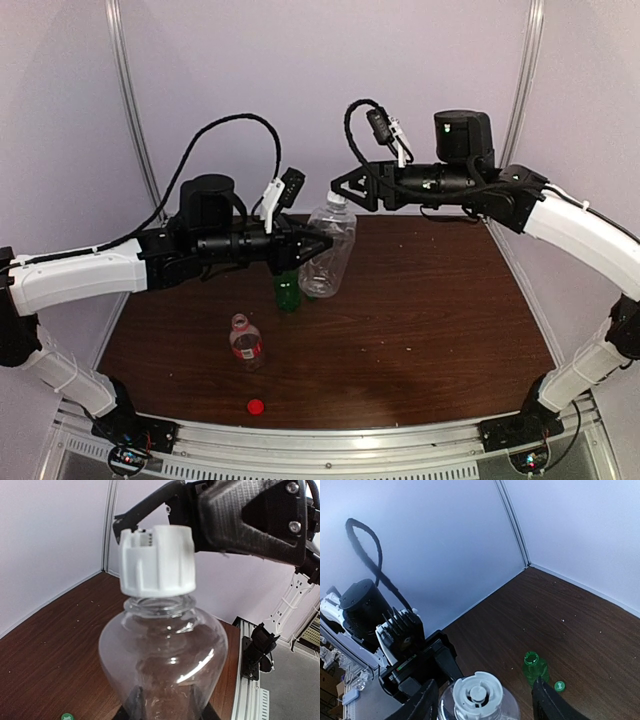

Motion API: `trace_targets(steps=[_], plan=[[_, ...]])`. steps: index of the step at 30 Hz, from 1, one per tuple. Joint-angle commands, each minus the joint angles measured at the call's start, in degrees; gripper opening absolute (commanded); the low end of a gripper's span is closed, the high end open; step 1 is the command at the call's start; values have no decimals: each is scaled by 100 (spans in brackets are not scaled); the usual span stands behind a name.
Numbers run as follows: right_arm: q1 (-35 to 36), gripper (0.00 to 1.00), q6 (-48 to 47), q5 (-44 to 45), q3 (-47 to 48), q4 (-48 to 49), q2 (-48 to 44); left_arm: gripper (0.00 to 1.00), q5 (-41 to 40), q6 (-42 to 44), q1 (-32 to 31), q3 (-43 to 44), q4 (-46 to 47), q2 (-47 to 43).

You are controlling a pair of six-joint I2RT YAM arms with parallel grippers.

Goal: Unscrew the bottle caps

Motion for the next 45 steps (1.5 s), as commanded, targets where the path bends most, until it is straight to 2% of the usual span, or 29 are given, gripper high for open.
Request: trace_targets(steps=[1,8,18,20,26,33,38,41,45], plan=[[56,60,108,76,-77,139,109,15,-114,-58,-28,186,264,10],[84,54,167,-75,-72,254,221,15,-136,4,-32,186,235,8],[85,23,18,-409,-258,549,154,14,-136,57,-27,98,272,-21],[72,19,-124,-492,-314,590,124,14,-72,57,-33,48,343,-61],[-45,13,-848,-1556,-517,822,85,14,655,203,-28,-46,520,-181],[-352,16,-1656,-4036,-507,921,324,15,2358,390,-29,-243,833,-399],[-507,22,-1623,-5089,-445,1142,535,15,2796,396,-33,-344,913,-505],[-537,31,-1459,-5088,-435,1217,607,14,2767,374,-29,-371,927,-502],[-551,37,-1231,-4605,-468,1262,545,14,2606,355,-33,-411,949,-464]])
